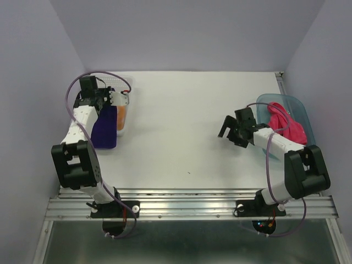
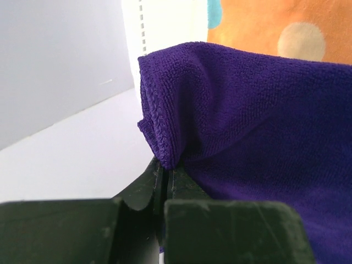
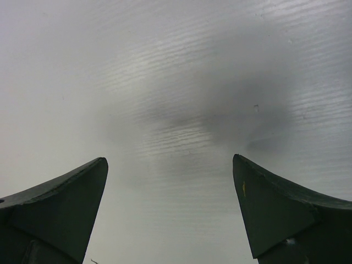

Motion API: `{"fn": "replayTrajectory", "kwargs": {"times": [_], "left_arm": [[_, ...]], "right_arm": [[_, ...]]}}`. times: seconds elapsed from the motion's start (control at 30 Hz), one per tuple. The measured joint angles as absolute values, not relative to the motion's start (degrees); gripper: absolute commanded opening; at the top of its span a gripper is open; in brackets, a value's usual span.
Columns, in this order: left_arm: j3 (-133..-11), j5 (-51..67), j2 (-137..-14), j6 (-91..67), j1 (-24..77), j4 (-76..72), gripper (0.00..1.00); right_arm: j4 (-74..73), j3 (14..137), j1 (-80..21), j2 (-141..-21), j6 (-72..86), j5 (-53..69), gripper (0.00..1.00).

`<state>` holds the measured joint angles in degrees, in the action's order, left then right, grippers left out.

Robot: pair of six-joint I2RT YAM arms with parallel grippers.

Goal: Fold and stack the towels
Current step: Neatly place the folded towel into the bin

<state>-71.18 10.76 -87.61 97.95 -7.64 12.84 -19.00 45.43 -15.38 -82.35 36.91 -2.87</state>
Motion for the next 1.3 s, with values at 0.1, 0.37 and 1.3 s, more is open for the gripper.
{"fn": "replayTrajectory", "kwargs": {"times": [0.1,0.37,1.3], "left_arm": [[-72.86,10.72,-91.81,97.93,-7.64,12.14,0.0],[-78.78,11.33,-102.74,97.95,-7.62,9.98,0.0],[-94.52,7.14,-118.91,90.59,-5.78,6.09,0.99]], "right_arm": [[-18.55,46.65,-15.38,-83.92,36.88,-2.7,1.0],[-18.46,48.51,-15.38,-87.29,36.91,-2.61,1.0],[-18.39,51.22,-15.38,-91.35,37.34,-2.11,1.0]]}}
